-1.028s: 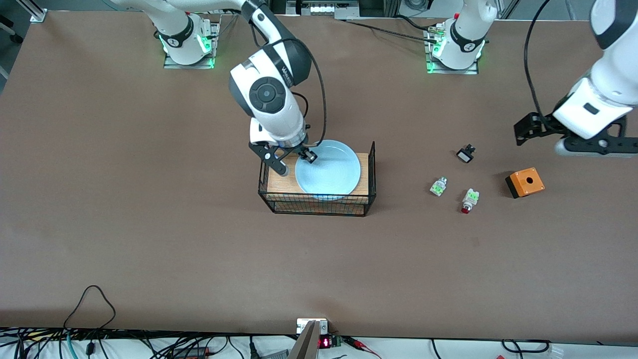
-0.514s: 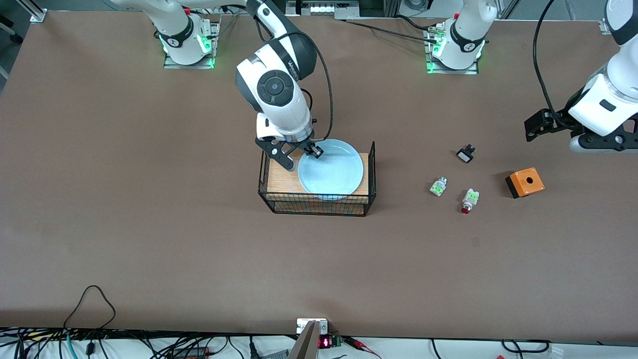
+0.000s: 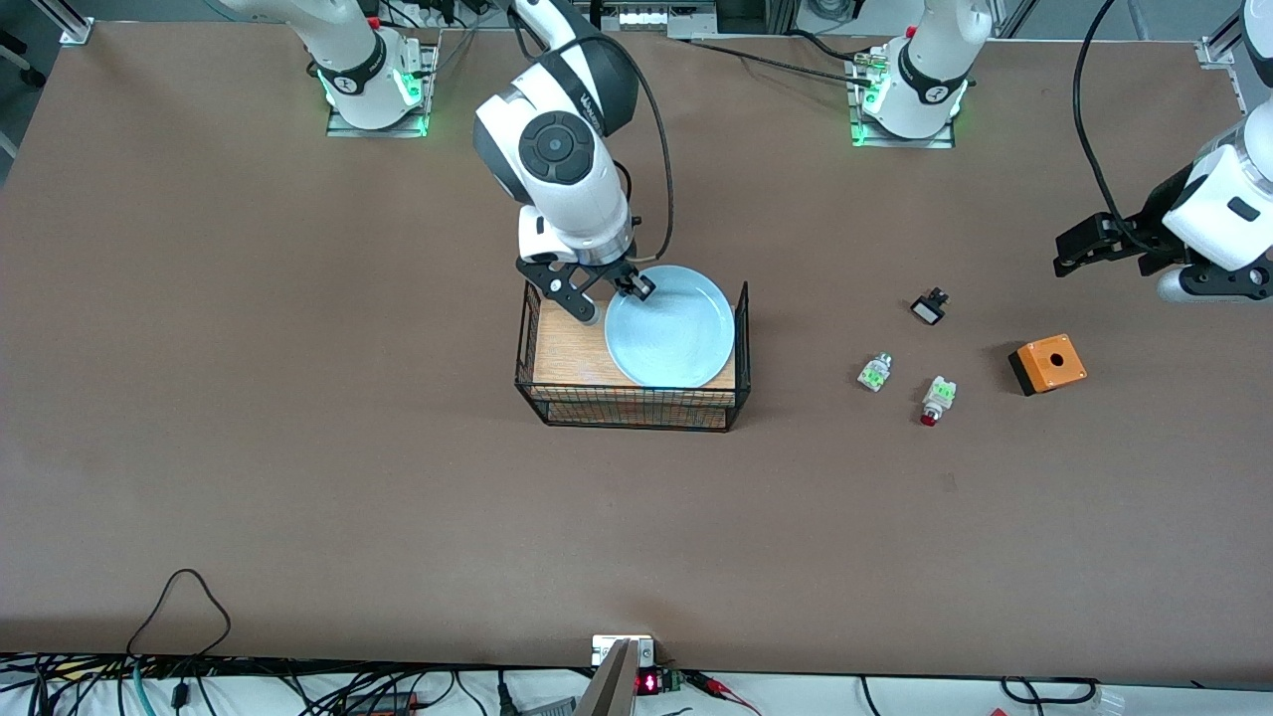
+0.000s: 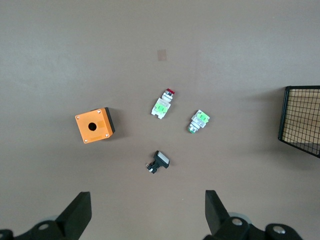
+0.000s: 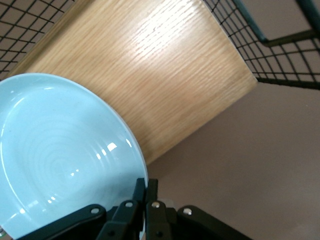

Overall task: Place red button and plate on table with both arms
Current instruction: 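Lift the plate with the right gripper while the left gripper withdraws, then carry the plate out of the basket and lower it with the right gripper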

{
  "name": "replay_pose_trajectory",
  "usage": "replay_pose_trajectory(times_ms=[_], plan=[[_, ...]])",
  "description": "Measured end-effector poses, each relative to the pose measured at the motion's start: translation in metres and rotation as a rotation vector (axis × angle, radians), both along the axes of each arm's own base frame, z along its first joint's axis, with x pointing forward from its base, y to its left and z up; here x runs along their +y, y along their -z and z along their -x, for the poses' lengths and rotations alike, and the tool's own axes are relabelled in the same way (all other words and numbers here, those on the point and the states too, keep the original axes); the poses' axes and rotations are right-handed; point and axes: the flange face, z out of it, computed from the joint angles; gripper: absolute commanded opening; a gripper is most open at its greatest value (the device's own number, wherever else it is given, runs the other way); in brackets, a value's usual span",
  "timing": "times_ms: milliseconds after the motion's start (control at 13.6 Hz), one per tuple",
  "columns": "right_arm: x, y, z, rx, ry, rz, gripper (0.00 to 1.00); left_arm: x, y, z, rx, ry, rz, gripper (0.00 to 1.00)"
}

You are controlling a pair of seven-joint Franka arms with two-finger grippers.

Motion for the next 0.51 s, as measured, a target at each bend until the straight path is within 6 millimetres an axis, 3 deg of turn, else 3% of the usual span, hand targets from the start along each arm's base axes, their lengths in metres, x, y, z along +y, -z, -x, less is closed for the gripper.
replay_pose_trajectory(times_ms=[514], plan=[[-0.027, -0.084, 0.012, 0.036, 0.013, -0.028, 0.0, 0.0, -0.004, 0.005, 0.025, 0.0, 0.0, 1.0]])
